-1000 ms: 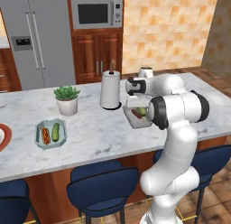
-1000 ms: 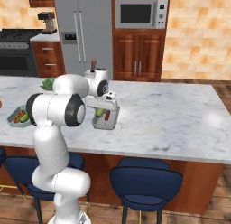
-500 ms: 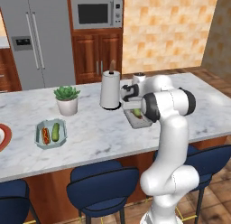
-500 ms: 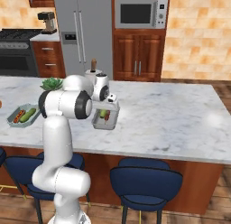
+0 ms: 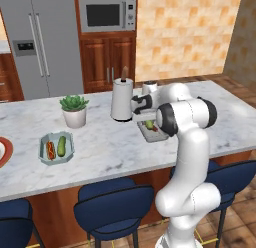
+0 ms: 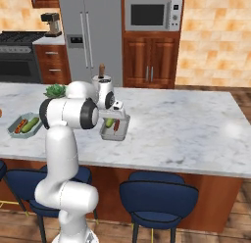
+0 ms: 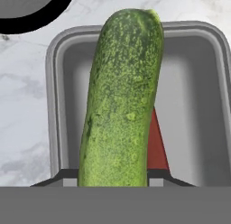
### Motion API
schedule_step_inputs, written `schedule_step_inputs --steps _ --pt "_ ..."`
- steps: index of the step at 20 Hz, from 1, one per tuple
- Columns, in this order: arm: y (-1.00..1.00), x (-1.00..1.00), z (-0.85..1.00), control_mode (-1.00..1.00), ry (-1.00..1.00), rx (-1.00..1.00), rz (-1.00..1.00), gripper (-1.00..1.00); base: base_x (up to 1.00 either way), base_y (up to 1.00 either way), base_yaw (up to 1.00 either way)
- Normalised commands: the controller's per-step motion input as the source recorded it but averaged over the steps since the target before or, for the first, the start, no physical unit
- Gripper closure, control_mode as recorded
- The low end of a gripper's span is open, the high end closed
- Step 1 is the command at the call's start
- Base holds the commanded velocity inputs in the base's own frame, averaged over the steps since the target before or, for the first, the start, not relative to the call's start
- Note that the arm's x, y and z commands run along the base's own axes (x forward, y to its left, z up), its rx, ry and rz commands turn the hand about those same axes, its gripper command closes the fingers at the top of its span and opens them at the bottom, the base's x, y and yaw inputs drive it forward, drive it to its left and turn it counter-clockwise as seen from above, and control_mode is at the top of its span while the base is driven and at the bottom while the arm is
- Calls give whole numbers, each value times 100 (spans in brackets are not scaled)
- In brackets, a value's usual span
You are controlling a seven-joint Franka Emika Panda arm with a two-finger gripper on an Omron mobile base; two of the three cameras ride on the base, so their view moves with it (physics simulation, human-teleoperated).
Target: Place one cooked food and one vegetable from the large plate to each tupperware container.
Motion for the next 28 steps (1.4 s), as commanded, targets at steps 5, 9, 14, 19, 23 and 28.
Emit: schedule_step_inputs --steps 5,9,14,19,23,28 --pt "-4 -9 -1 -100 -7 0 6 100 0 0 0" --pt "0 -21 -1 -100 -2 0 6 100 0 0 0" --pt "0 -8 -5 -100 0 0 5 100 0 0 0" --pt "0 0 0 -100 0 0 2 -100 0 0 0" --pt "0 0 0 -100 0 0 1 -100 0 0 0" --pt "0 -3 12 -100 0 -2 0 -100 0 0 0"
